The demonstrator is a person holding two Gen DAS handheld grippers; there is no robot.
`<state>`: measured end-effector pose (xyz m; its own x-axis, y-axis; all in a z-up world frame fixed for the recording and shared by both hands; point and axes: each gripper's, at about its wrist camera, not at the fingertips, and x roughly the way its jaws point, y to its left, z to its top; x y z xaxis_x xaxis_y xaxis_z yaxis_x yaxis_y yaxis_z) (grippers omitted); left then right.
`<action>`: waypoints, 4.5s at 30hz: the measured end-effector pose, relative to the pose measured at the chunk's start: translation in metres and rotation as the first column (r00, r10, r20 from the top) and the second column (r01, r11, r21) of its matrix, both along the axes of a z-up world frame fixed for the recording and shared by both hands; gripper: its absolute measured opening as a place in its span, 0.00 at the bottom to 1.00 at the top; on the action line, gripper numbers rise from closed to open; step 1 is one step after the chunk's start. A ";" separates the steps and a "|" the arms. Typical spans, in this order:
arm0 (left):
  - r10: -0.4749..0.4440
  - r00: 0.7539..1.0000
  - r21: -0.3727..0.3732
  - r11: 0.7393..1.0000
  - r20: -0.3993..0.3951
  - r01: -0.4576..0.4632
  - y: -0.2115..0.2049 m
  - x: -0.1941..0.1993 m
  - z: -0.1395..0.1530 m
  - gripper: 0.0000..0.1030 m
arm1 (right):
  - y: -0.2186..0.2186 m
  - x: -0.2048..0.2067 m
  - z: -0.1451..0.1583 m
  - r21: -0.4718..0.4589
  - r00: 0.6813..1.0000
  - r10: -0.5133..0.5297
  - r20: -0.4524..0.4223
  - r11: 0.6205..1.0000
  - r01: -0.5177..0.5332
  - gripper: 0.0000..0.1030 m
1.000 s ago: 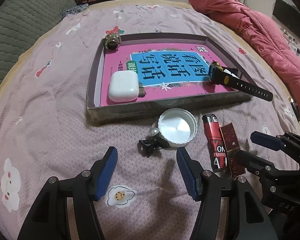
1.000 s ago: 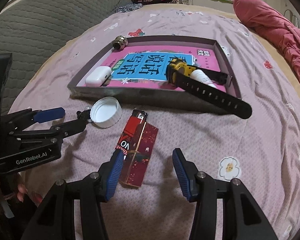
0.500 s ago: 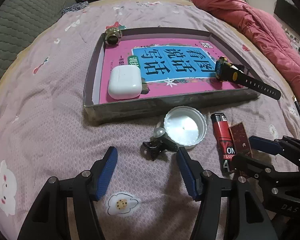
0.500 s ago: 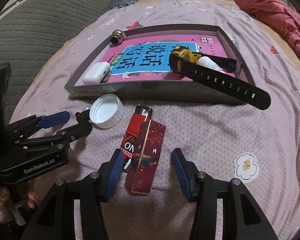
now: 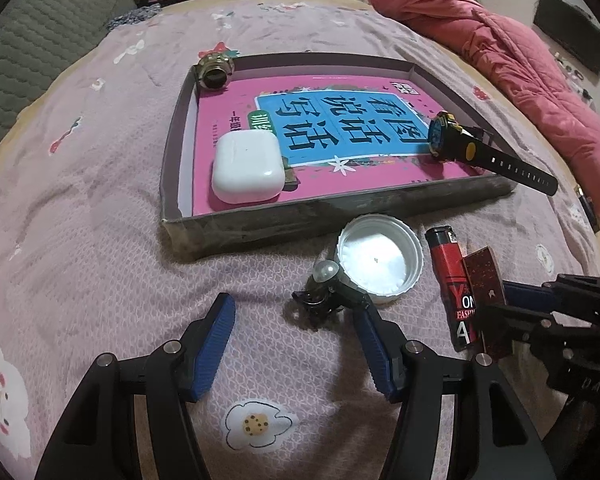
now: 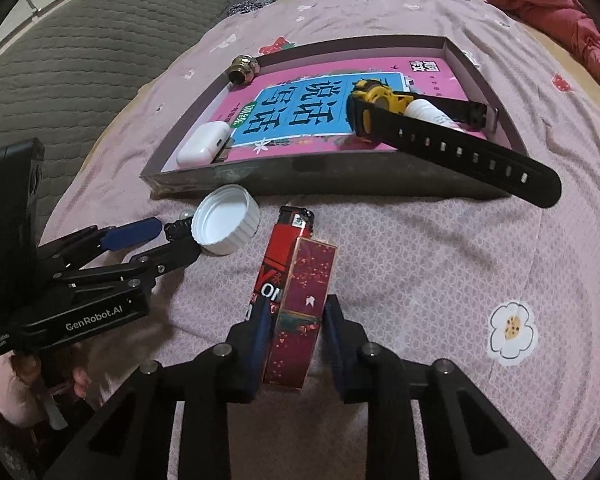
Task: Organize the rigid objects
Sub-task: 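Grasp the small black clip with the left tool while the right tool holds the red box, then carry the black clip and red box over the tray toward the workbook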
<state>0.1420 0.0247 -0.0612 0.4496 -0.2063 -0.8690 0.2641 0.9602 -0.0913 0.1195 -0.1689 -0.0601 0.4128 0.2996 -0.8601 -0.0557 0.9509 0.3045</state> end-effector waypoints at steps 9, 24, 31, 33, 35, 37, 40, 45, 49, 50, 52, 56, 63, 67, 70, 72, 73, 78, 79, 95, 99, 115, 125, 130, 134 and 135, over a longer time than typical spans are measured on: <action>-0.041 0.999 -0.009 0.999 0.012 0.041 0.001 0.003 0.003 0.61 | -0.003 -0.004 0.003 -0.006 1.000 0.007 0.004 1.000 -0.007 0.22; -0.085 0.996 -0.028 0.996 -0.020 0.084 -0.001 0.011 -0.003 0.50 | -0.006 -0.003 0.004 -0.001 1.000 0.002 -0.002 1.000 -0.002 0.22; -0.116 0.993 -0.061 0.992 -0.035 0.114 -0.005 0.004 0.001 0.33 | -0.007 -0.002 0.007 -0.007 1.000 0.001 0.006 1.000 -0.001 0.21; -0.126 0.991 -0.068 0.990 -0.037 0.123 -0.007 0.002 0.001 0.31 | -0.009 -0.002 0.008 -0.002 1.000 -0.003 0.006 1.000 0.003 0.21; -0.122 0.992 -0.069 0.990 -0.032 0.120 -0.006 0.003 0.002 0.31 | -0.009 -0.002 0.008 -0.001 1.000 -0.003 0.007 1.000 0.003 0.21; -0.118 0.993 -0.069 0.991 -0.021 0.116 -0.006 0.004 0.003 0.30 | -0.009 -0.003 0.008 0.000 1.000 -0.002 0.008 1.000 0.002 0.21; -0.113 0.993 -0.051 0.992 -0.014 0.113 -0.007 0.006 0.002 0.30 | -0.009 -0.002 0.007 0.002 1.000 0.001 0.006 1.000 -0.001 0.21; -0.106 0.994 -0.059 0.993 -0.001 0.106 -0.008 0.005 0.004 0.30 | -0.009 -0.004 0.008 -0.005 1.000 0.003 0.018 1.000 -0.003 0.21; -0.093 0.996 -0.073 0.993 0.004 0.093 -0.005 0.003 0.008 0.30 | -0.007 -0.004 0.014 -0.012 0.999 0.007 0.042 1.000 -0.007 0.21; -0.092 0.996 -0.079 0.993 0.002 0.092 -0.005 0.003 0.009 0.30 | -0.007 -0.004 0.016 -0.015 0.999 0.010 0.047 1.000 -0.009 0.21; -0.089 0.996 -0.079 0.993 0.007 0.089 -0.005 0.001 0.011 0.30 | -0.006 -0.004 0.018 -0.015 0.999 0.009 0.052 1.000 -0.008 0.21; -0.077 0.997 -0.079 0.994 0.012 0.078 -0.005 -0.003 0.016 0.30 | -0.004 -0.003 0.022 -0.020 0.998 0.011 0.062 1.000 -0.010 0.21; -0.052 0.998 -0.093 0.994 0.044 0.056 -0.005 -0.011 0.039 0.30 | 0.000 0.000 0.034 -0.031 0.996 0.025 0.086 0.999 -0.023 0.21; -0.034 0.998 -0.098 0.994 0.058 0.040 -0.006 -0.012 0.050 0.30 | 0.003 0.003 0.040 -0.037 0.995 0.033 0.098 0.999 -0.029 0.21; -0.028 0.998 -0.108 0.994 0.064 0.034 -0.007 -0.011 0.056 0.30 | 0.004 0.005 0.045 -0.043 0.994 0.036 0.108 0.999 -0.031 0.21; -0.028 0.997 -0.107 0.994 0.073 0.035 -0.008 -0.010 0.060 0.30 | 0.005 0.005 0.048 -0.045 0.993 0.038 0.113 0.998 -0.033 0.21; -0.029 0.997 -0.108 0.993 0.074 0.037 -0.009 -0.009 0.061 0.30 | 0.005 0.006 0.050 -0.046 0.992 0.038 0.116 0.998 -0.033 0.21; -0.022 0.996 -0.111 0.993 0.088 0.032 -0.013 -0.001 0.071 0.30 | 0.006 0.015 0.059 -0.051 0.990 0.038 0.136 0.998 -0.032 0.21; -0.021 0.996 -0.112 0.993 0.091 0.031 -0.014 0.000 0.072 0.30 | 0.006 0.016 0.060 -0.052 0.989 0.039 0.140 0.998 -0.032 0.21; 0.021 0.994 -0.110 0.994 0.105 -0.009 -0.018 0.029 0.078 0.30 | 0.017 0.053 0.074 -0.082 0.982 0.055 0.182 0.996 -0.041 0.21; 0.019 0.995 -0.106 0.994 0.101 -0.008 -0.019 0.039 0.077 0.30 | 0.017 0.061 0.072 -0.084 0.982 0.053 0.182 0.996 -0.038 0.21; 0.026 0.995 -0.093 0.995 0.098 -0.016 -0.022 0.062 0.070 0.30 | 0.009 0.087 0.066 -0.082 0.984 0.035 0.176 0.996 -0.020 0.21; 0.029 0.995 -0.110 0.994 0.096 -0.019 -0.021 0.077 0.071 0.30 | 0.005 0.097 0.068 -0.088 0.984 0.034 0.175 0.996 -0.019 0.21; 0.031 0.996 -0.110 0.994 0.080 -0.022 -0.027 0.088 0.063 0.30 | 0.007 0.107 0.058 -0.077 0.988 0.028 0.152 0.997 -0.016 0.21; 0.043 0.996 -0.121 0.992 0.075 -0.033 -0.026 0.092 0.060 0.30 | 0.007 0.110 0.048 -0.069 0.991 0.016 0.133 0.998 -0.007 0.21; 0.043 0.996 -0.121 0.992 0.074 -0.034 -0.026 0.093 0.059 0.30 | 0.008 0.111 0.046 -0.070 0.991 0.016 0.131 0.998 -0.007 0.21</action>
<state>0.2346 -0.0017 -0.0024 0.5237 -0.2876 -0.8019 0.2378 0.9532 -0.1866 0.2304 -0.1612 -0.0144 0.5201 0.2467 -0.8177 -0.1016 0.9684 0.2276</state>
